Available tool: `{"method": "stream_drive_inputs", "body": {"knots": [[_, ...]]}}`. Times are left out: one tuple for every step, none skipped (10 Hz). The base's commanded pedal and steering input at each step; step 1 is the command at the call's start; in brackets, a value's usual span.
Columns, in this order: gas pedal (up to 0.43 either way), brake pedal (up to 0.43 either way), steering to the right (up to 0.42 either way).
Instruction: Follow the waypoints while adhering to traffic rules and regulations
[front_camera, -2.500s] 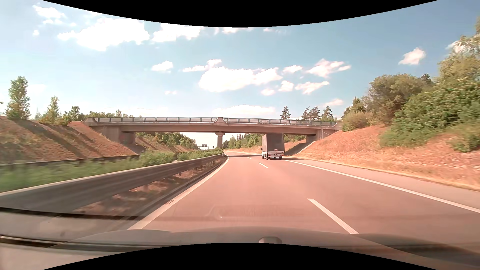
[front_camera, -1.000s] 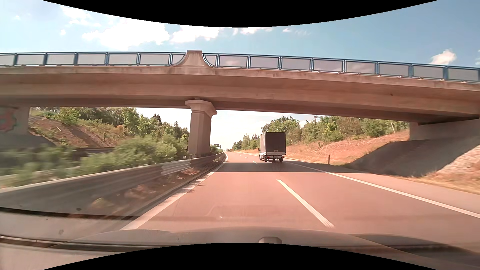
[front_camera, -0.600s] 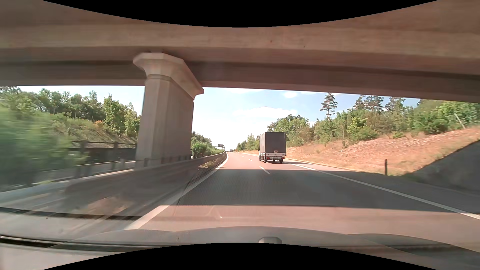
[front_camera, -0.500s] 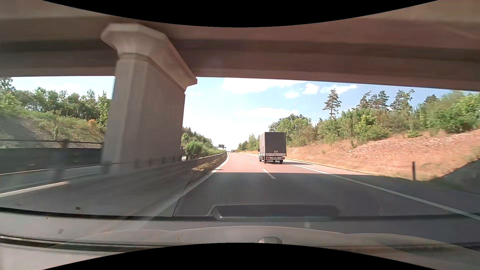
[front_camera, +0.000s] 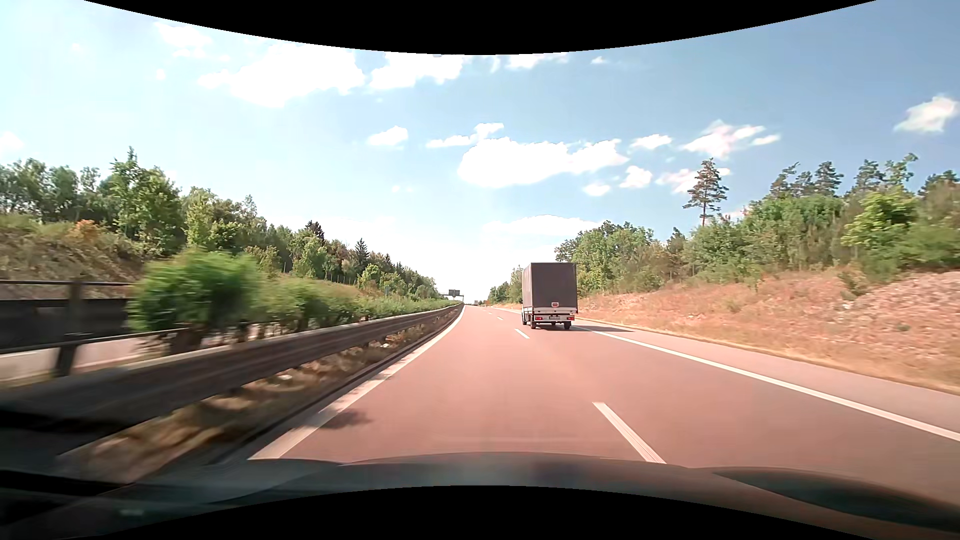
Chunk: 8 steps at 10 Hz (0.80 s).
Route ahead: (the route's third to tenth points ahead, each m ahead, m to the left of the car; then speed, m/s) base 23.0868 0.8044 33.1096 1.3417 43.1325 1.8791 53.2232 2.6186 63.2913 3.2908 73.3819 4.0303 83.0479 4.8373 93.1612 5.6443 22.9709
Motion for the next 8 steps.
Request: {"method": "stream_drive_inputs", "body": {"knots": [[0.449,0.0,-0.016],[0.449,0.0,-0.015],[0.449,0.0,-0.014],[0.449,0.0,-0.013],[0.449,0.0,-0.013],[0.449,0.0,-0.013],[0.461,0.0,-0.013],[0.469,0.0,-0.012]]}}
